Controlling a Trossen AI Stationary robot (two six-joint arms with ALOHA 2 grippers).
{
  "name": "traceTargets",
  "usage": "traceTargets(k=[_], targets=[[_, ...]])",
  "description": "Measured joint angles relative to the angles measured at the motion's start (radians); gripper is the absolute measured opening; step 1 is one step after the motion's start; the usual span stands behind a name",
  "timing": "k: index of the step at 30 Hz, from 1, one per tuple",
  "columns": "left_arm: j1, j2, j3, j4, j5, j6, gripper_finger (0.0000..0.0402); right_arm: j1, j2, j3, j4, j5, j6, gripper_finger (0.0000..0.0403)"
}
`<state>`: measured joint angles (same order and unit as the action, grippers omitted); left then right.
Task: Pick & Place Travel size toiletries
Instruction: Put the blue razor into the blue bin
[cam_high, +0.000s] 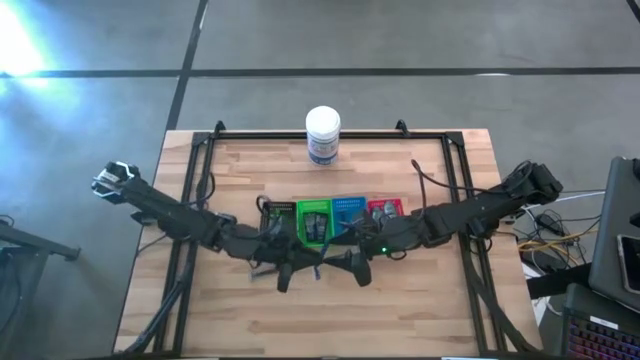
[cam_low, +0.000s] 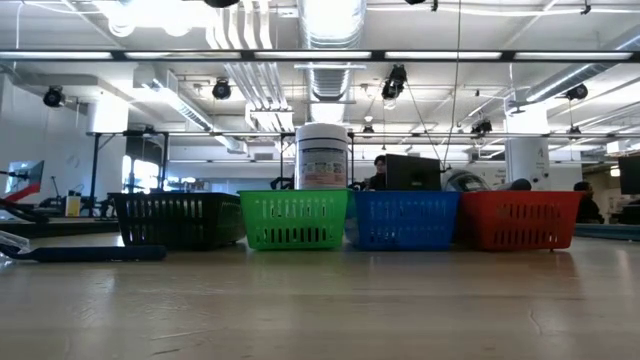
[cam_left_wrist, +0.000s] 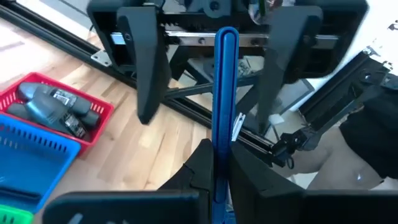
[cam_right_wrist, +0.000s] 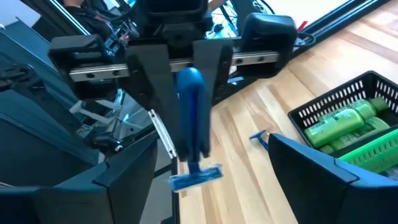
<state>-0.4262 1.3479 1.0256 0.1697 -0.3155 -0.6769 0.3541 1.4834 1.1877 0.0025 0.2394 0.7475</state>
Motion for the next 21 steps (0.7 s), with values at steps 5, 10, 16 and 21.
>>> traceTargets(k=[5,10,16,21], targets=[[0.026,0.0,0.0,-0.004,0.044,0.0,0.0026,-0.001,0.0,0.0,0.0,0.024,-0.009,0.0297],[0.043,0.0,0.0,-0.007,0.047,0.001,0.0026,-0.01,0.0,0.0,0.027,0.026,-0.031,0.0272],[0.068,0.0,-0.001,-0.013,0.066,0.001,0.0026,-0.033,0.0,0.0,0.043,0.025,-0.045,0.0235],[0.084,0.0,-0.001,-0.013,0.073,0.007,0.0026,-0.043,0.0,0.0,0.044,0.022,-0.054,0.0201]])
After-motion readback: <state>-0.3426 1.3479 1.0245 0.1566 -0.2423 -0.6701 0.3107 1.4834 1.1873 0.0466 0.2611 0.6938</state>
